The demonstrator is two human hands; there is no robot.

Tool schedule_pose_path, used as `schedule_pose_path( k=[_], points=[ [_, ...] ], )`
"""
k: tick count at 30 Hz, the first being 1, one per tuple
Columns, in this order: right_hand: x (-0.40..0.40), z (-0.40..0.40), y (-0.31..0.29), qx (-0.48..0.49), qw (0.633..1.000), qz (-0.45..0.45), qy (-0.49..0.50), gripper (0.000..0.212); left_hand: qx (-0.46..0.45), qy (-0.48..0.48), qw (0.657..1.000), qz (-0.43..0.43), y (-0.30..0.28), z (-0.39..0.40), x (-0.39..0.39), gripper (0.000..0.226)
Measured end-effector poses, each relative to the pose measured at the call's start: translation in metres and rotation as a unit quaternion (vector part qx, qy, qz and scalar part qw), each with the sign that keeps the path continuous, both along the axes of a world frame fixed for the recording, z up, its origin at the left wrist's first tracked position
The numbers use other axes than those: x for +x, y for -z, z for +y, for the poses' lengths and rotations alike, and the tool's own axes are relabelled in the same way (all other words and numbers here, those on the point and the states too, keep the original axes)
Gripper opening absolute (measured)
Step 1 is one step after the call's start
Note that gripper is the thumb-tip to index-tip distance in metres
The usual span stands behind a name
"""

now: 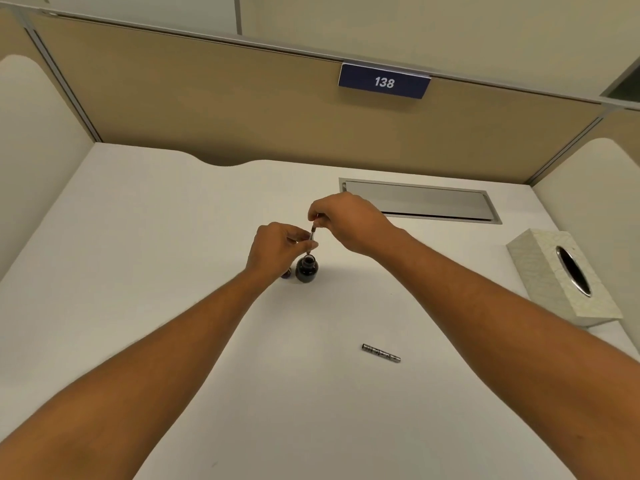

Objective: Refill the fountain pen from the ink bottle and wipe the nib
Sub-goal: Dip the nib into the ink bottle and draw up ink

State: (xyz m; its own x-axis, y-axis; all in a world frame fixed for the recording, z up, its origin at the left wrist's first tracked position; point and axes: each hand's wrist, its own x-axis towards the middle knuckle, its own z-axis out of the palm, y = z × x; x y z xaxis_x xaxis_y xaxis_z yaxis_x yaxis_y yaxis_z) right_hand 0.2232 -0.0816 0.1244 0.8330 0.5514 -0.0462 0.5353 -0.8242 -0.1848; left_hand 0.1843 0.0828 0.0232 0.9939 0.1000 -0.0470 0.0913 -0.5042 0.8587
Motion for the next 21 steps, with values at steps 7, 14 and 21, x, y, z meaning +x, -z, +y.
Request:
schedule_pose_path(
  k=[7, 14, 21],
  points=[
    [0.008, -0.001, 0.020, -0.031, 0.999, -0.012, -0.020, 0.019, 0.001, 0.013, 1.000, 0.003, 0.022, 0.000, 0.004, 0.021],
    [0.006, 0.005, 0.029, -0.056, 0.998, -0.021, -0.035, 0.018, 0.014, 0.028, 0.999, -0.006, 0.037, 0.000, 0.006, 0.017],
    [0.011, 0.010, 0.035, -0.102, 0.994, -0.018, -0.031, 0.020, 0.012, 0.030, 0.999, -0.015, 0.043, -0.003, 0.004, 0.014]
  ],
)
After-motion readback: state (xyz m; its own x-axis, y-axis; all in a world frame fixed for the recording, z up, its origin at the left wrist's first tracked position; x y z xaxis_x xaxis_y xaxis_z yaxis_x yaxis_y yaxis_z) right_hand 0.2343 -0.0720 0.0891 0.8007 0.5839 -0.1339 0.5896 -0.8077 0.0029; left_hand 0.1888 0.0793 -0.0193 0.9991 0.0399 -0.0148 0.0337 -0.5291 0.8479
